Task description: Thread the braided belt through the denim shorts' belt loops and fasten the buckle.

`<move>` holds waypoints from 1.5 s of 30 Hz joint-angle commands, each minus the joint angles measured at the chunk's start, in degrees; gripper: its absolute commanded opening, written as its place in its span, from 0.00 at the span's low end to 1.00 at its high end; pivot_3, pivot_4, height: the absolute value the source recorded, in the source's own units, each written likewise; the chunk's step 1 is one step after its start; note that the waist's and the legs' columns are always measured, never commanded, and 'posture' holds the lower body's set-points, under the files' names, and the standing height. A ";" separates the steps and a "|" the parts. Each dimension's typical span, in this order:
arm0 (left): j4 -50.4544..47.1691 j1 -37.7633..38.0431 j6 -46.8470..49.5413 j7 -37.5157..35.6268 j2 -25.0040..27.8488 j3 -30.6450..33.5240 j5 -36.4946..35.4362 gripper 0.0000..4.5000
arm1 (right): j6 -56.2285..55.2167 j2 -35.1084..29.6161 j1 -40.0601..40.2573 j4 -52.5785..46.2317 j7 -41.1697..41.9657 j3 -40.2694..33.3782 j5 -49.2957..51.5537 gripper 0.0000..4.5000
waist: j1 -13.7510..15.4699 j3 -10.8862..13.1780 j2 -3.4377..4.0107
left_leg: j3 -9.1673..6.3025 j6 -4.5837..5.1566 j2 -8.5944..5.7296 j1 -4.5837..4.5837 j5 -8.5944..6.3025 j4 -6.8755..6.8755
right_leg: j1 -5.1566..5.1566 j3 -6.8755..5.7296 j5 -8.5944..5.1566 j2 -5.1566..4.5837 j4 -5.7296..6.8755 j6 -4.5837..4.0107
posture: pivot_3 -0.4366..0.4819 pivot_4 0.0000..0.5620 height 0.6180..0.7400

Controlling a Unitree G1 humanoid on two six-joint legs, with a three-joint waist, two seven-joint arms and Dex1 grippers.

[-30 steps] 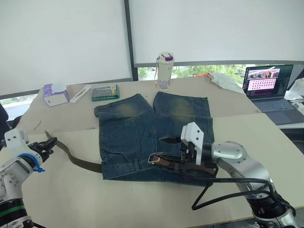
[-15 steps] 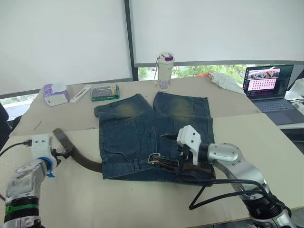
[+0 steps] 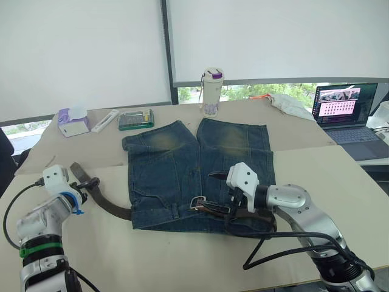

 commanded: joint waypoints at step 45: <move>-29.52 12.23 -69.88 10.35 3.78 -40.22 53.04 0.00 | 40.97 16.71 -26.63 6.74 -21.39 -16.51 23.52 1.00 | -0.39 0.02 -0.13 | 0.16 -0.10 0.18 -0.53 0.08 -0.45 | -0.79 0.23 0.14 0.00 0.03 -0.21 | 0.48 0.27 1.00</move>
